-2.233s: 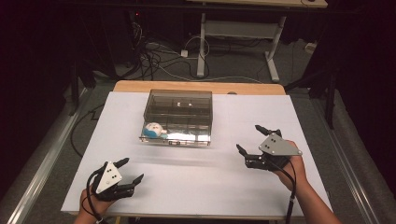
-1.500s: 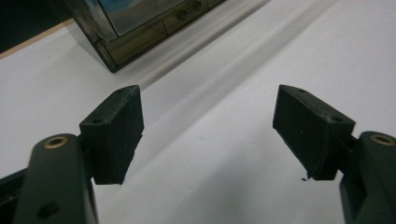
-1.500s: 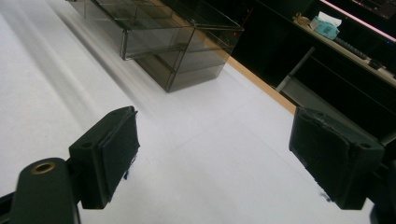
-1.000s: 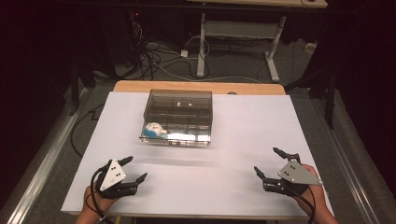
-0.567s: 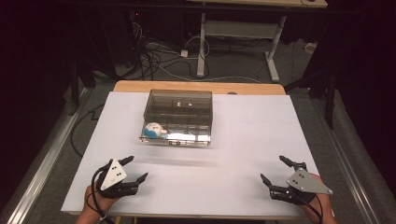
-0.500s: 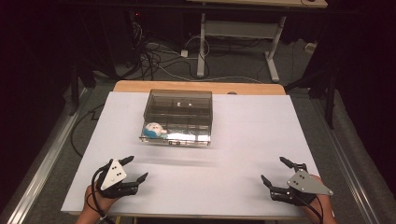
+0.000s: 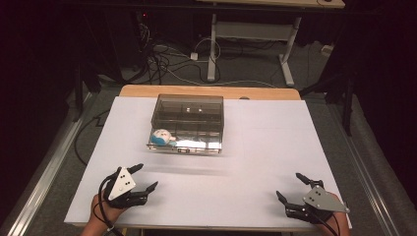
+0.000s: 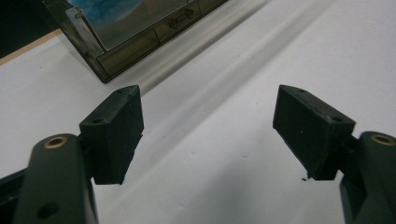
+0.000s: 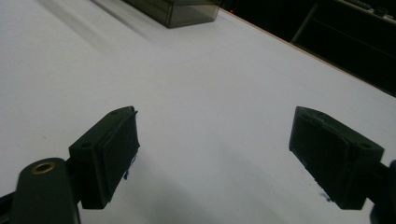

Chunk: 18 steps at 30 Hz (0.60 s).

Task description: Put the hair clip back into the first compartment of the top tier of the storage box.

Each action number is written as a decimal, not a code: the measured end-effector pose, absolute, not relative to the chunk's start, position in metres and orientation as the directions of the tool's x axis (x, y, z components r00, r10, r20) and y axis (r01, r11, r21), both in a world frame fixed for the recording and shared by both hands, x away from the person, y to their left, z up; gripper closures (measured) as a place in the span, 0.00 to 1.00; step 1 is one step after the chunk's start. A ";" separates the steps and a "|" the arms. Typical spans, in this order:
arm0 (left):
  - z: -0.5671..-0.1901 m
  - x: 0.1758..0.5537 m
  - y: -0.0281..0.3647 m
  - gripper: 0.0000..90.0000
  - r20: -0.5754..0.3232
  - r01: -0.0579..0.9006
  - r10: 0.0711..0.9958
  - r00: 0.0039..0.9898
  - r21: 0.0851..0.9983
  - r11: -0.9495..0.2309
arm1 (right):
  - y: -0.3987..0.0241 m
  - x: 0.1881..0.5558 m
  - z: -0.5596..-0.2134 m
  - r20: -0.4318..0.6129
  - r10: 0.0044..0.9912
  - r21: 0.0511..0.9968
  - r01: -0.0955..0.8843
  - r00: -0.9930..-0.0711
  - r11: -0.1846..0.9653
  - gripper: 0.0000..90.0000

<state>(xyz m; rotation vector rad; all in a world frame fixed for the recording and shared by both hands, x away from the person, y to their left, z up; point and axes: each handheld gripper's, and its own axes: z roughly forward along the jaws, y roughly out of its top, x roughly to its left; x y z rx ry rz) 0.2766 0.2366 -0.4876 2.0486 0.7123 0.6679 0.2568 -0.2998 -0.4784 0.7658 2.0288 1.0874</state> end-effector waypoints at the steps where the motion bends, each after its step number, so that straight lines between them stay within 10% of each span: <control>1: -0.487 0.277 0.236 0.26 0.196 0.238 0.691 0.695 0.845 -0.479 | -0.299 0.256 -0.479 -0.309 0.753 0.861 0.165 -0.581 0.481 0.18; 18: -0.488 0.284 0.229 0.27 0.200 0.218 0.661 0.723 0.842 -0.494 | -0.302 0.242 -0.477 -0.329 0.769 0.864 0.153 -0.549 0.479 0.18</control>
